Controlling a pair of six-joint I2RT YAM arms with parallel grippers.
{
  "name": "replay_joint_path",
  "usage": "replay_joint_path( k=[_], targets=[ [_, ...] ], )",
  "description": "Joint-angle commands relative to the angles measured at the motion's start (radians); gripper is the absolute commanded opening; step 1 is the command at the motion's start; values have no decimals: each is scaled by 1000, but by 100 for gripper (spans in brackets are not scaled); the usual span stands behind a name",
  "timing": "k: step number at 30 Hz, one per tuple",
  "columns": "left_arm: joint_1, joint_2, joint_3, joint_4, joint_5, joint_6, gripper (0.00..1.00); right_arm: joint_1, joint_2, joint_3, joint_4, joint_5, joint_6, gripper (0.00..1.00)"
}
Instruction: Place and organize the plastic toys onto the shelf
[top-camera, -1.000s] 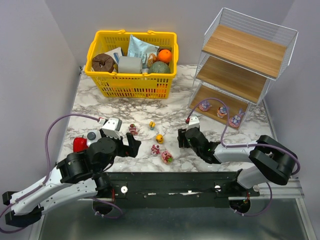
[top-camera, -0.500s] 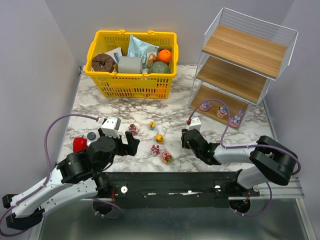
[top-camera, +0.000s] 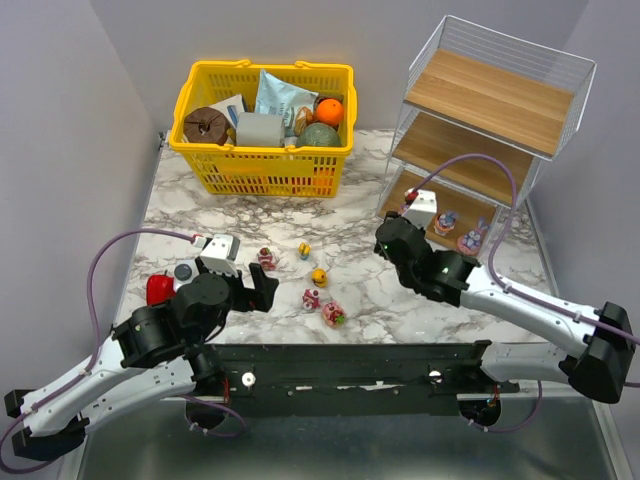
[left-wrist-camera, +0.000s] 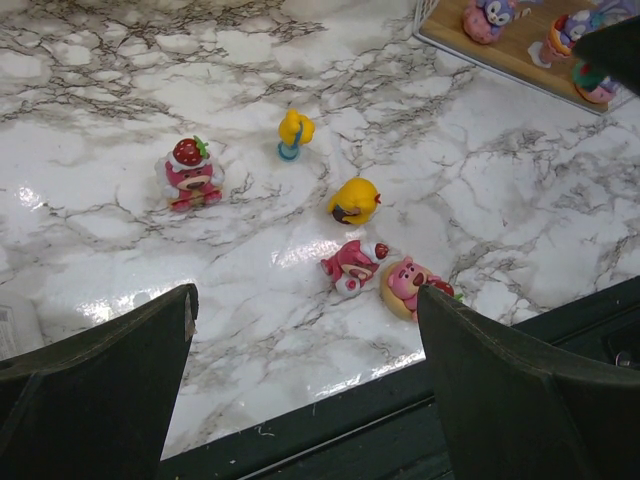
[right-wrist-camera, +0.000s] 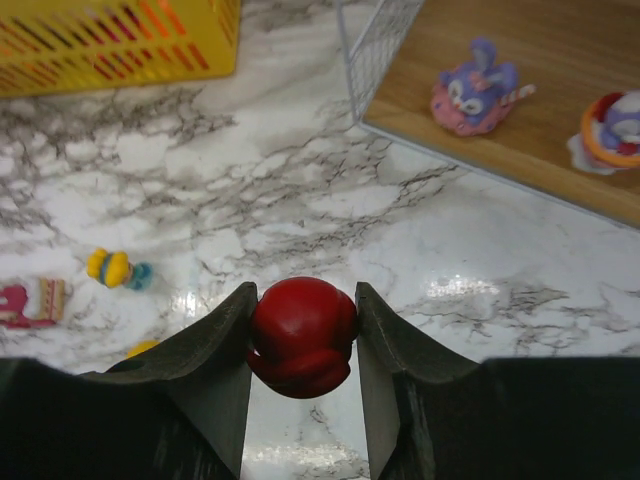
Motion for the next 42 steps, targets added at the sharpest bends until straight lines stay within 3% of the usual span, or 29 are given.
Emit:
replay_joint_path(
  k=[1,2,5,11,15,19,24,30,42],
  targets=[
    [7,-12,-9,-5,4,5,99,5,-12,181,-517,212,272,38],
    [7,-15,-9,-5,6,5,99,5,-3,236,-629,258,307,38],
    [7,-18,-11,-3,7,5,99,-3,-6,312,-759,327,413,37],
    [7,-17,-12,-3,7,7,99,-84,-34,393,-848,398,455,37],
    [7,-15,-12,-3,7,7,99,-180,-45,433,-831,430,377,37],
    [7,-6,-12,-3,6,7,99,-245,-48,427,-732,465,248,37],
    [7,1,-11,-7,1,4,99,-332,-60,381,-476,448,2,37],
    [7,3,-8,-13,-14,-7,99,-406,-42,382,-305,405,-163,36],
    [7,31,-6,-16,-16,-5,99,-538,-18,344,-169,293,-252,36]
  ],
)
